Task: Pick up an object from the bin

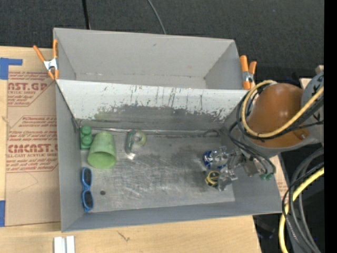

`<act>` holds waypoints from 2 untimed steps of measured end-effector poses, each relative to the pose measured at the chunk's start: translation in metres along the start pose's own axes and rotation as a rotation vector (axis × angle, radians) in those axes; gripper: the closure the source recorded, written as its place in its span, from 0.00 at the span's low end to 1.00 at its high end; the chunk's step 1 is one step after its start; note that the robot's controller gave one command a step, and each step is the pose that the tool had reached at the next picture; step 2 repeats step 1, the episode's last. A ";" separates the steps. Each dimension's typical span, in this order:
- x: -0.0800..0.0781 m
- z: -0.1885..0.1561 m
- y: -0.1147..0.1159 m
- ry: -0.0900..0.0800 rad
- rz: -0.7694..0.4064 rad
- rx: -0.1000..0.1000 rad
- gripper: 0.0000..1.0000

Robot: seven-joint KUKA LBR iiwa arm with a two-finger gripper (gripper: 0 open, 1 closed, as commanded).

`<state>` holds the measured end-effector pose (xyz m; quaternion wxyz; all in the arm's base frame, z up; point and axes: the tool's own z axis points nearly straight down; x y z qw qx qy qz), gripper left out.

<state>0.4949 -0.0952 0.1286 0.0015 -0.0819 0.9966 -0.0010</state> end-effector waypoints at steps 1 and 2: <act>-0.010 -0.125 -0.004 -0.007 -0.019 0.001 1.00; -0.010 -0.125 -0.004 -0.007 -0.019 0.001 1.00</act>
Offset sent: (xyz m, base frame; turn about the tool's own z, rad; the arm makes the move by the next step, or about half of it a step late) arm 0.0085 -0.0026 0.1206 -0.0180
